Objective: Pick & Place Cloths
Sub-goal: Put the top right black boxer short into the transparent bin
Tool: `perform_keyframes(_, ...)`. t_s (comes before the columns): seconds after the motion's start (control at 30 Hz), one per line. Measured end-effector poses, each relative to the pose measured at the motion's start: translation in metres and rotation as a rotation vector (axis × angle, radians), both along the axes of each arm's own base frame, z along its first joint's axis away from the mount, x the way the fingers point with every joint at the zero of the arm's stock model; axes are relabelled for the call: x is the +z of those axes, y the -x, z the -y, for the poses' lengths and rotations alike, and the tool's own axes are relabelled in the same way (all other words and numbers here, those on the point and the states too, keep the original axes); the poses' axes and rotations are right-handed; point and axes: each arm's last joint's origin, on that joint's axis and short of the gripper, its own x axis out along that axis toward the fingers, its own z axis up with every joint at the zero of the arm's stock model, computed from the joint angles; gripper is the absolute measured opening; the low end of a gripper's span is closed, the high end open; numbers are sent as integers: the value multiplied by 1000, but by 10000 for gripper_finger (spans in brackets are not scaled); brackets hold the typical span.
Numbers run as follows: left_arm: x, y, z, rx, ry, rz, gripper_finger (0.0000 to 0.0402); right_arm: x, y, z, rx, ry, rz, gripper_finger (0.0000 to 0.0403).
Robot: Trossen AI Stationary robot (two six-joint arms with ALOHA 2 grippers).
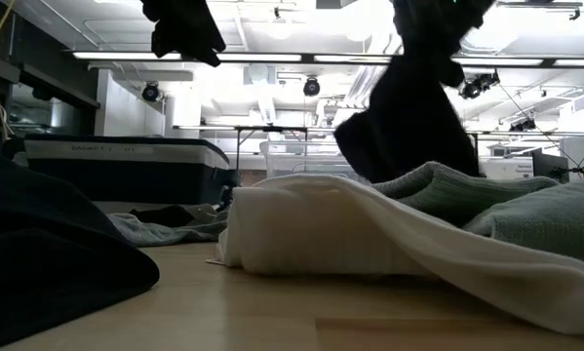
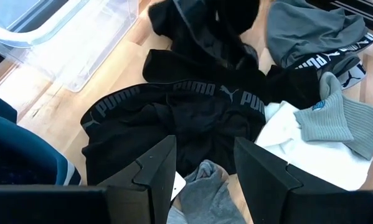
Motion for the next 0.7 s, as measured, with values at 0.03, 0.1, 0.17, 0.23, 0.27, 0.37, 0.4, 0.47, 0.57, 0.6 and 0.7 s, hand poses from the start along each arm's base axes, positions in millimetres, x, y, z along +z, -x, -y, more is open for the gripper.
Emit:
perform_keyframes(0.03, 0, 0, 0, 0, 0, 0, 158, 7, -1, 0, 5, 17, 13, 4)
perform_keyframes(0.1, 0, 0, 0, 0, 0, 0, 158, 23, -2, 1, 13, 55, 48, 4)
perform_keyframes(0.17, 0, 0, 0, 0, 0, -1, 158, 38, -3, 1, 27, 88, 96, 4)
perform_keyframes(0.23, 0, 0, 0, 0, 0, 0, 158, 52, -3, 2, 29, 127, 137, 4)
perform_keyframes(0.27, 0, 0, 0, 0, 0, 0, 158, 59, -3, 2, 31, 150, 154, 4)
perform_keyframes(0.37, 0, 0, 0, 0, 0, 1, 158, 81, -3, 2, 62, 222, 217, 4)
perform_keyframes(0.4, 0, 0, 0, 0, 0, 1, 158, 88, -3, 2, 73, 249, 242, 4)
perform_keyframes(0.47, 0, 0, 0, 0, 0, 2, 158, 99, -3, 2, 95, 304, 294, 4)
perform_keyframes(0.57, 0, 0, 0, 4, 5, 3, 158, 113, -5, 4, 121, 398, 373, 4)
perform_keyframes(0.6, 0, 0, 0, 6, 8, 4, 158, 118, -5, 6, 129, 428, 406, 4)
perform_keyframes(0.7, 0, 0, 0, 17, 21, 8, 158, 130, -6, 11, 137, 516, 501, 4)
